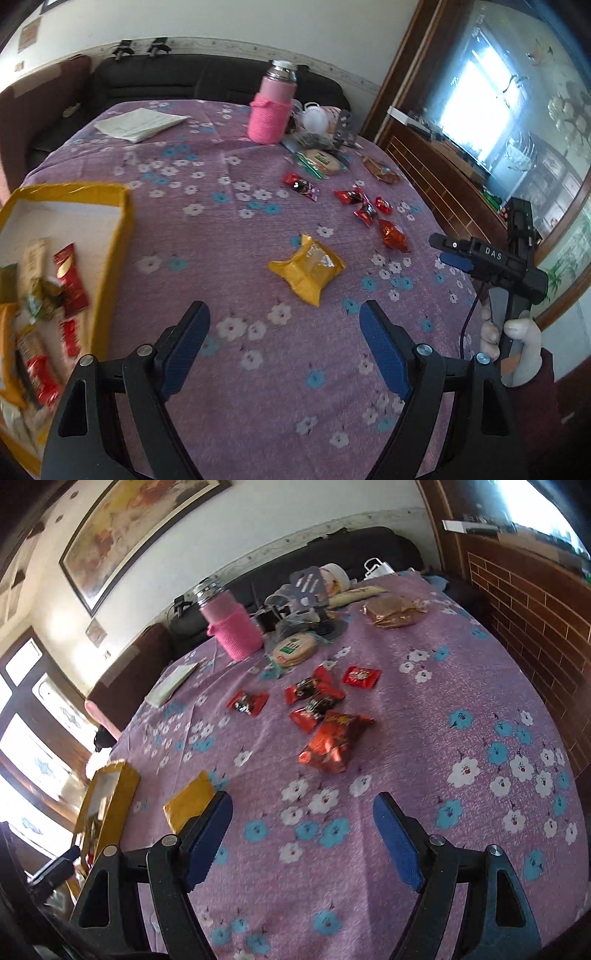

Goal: Organize snacks
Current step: 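Grasp the yellow snack bag with the left gripper while the right grasps the red candy bag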

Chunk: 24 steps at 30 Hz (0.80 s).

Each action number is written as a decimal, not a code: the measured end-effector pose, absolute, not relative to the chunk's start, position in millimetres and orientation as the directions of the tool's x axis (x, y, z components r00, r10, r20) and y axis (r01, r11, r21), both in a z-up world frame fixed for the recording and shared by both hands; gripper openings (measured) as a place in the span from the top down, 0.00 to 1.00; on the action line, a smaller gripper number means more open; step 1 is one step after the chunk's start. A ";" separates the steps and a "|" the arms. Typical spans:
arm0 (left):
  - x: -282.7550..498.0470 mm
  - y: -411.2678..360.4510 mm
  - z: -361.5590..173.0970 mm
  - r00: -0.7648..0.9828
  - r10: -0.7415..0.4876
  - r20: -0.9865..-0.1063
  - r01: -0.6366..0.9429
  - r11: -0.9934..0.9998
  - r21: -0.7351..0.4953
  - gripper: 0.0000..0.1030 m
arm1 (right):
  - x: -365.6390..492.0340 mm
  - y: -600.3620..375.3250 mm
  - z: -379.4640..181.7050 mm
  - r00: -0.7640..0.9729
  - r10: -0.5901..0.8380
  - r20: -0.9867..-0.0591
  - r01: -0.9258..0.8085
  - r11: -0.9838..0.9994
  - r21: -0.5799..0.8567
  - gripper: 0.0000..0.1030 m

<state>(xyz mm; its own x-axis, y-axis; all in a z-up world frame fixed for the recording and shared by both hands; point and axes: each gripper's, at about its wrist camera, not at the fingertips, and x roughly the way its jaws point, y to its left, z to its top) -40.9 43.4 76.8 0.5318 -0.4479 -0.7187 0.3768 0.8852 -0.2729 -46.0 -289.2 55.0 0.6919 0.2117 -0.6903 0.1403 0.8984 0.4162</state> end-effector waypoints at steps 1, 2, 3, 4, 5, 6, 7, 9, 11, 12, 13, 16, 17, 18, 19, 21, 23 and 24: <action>-34.3 34.1 74.4 0.521 -0.452 -0.723 0.396 0.879 -0.264 0.19 | -39.1 -294.1 52.0 0.690 0.217 -0.691 0.148 0.892 0.428 0.22; -26.3 23.2 71.6 0.508 -0.464 -0.726 0.423 0.869 -0.259 0.19 | -31.3 -298.4 47.9 0.687 0.221 -0.693 0.157 0.885 0.438 0.22; -18.5 11.7 68.7 0.496 -0.469 -0.731 0.447 0.859 -0.249 0.19 | -23.7 -301.5 43.5 0.682 0.222 -0.696 0.166 0.881 0.444 0.22; -11.4 0.0 65.6 0.493 -0.462 -0.738 0.465 0.856 -0.226 0.19 | -15.7 -302.6 39.8 0.679 0.222 -0.699 0.173 0.878 0.447 0.22; -9.0 -6.4 63.8 0.494 -0.456 -0.740 0.478 0.854 -0.206 0.19 | -9.0 -302.5 37.2 0.678 0.221 -0.701 0.177 0.877 0.448 0.22; -3.7 -17.5 60.9 0.496 -0.447 -0.744 0.502 0.847 -0.175 0.19 | -0.3 -300.7 33.6 0.678 0.217 -0.703 0.181 0.877 0.445 0.22; -0.3 -25.1 58.0 0.501 -0.430 -0.751 0.517 0.845 -0.139 0.19 | 7.0 -298.6 31.3 0.677 0.208 -0.706 0.185 0.880 0.437 0.22; 3.3 -34.5 53.9 0.523 -0.393 -0.757 0.533 0.843 -0.070 0.19 | 20.8 -293.4 26.9 0.670 0.187 -0.718 0.190 0.892 0.410 0.22; 6.0 -41.9 49.4 0.522 -0.389 -0.759 0.561 0.827 -0.038 0.19 | 30.2 -286.7 22.4 0.661 0.168 -0.731 0.190 0.906 0.379 0.23; 9.1 -46.8 46.2 0.515 -0.388 -0.764 0.574 0.819 -0.029 0.19 | 34.2 -283.7 19.7 0.657 0.156 -0.738 0.189 0.913 0.362 0.24; 12.6 -52.5 42.1 0.507 -0.382 -0.772 0.584 0.811 -0.017 0.19 | 36.2 -280.9 17.4 0.654 0.145 -0.742 0.190 0.919 0.346 0.25; 22.3 -64.5 29.2 0.499 -0.348 -0.793 0.594 0.804 0.021 0.19 | 40.0 -277.1 12.1 0.644 0.120 -0.755 0.192 0.931 0.311 0.36; 25.4 -67.9 24.2 0.494 -0.336 -0.802 0.594 0.804 0.029 0.19 | 40.0 -277.2 11.3 0.645 0.112 -0.756 0.193 0.933 0.303 0.38; 28.9 -71.1 18.8 0.488 -0.322 -0.812 0.591 0.806 0.036 0.19 | 39.3 -278.2 10.8 0.650 0.105 -0.753 0.193 0.935 0.297 0.41; 31.0 -72.7 14.6 0.479 -0.310 -0.821 0.587 0.809 0.038 0.19 | 38.5 -278.4 10.5 0.652 0.102 -0.751 0.193 0.936 0.295 0.47; 32.8 -74.8 4.9 0.460 -0.292 -0.838 0.577 0.816 0.032 0.20 | 38.3 -279.0 9.5 0.652 0.102 -0.751 0.192 0.936 0.294 0.59; 31.9 -70.4 3.3 0.454 -0.313 -0.834 0.563 0.827 -0.004 0.42 | 37.4 -278.8 8.8 0.654 0.097 -0.750 0.191 0.938 0.289 0.63; 32.2 -68.4 3.9 0.451 -0.321 -0.833 0.556 0.831 -0.020 0.50 | 38.3 -279.2 9.5 0.655 0.097 -0.749 0.189 0.939 0.288 0.64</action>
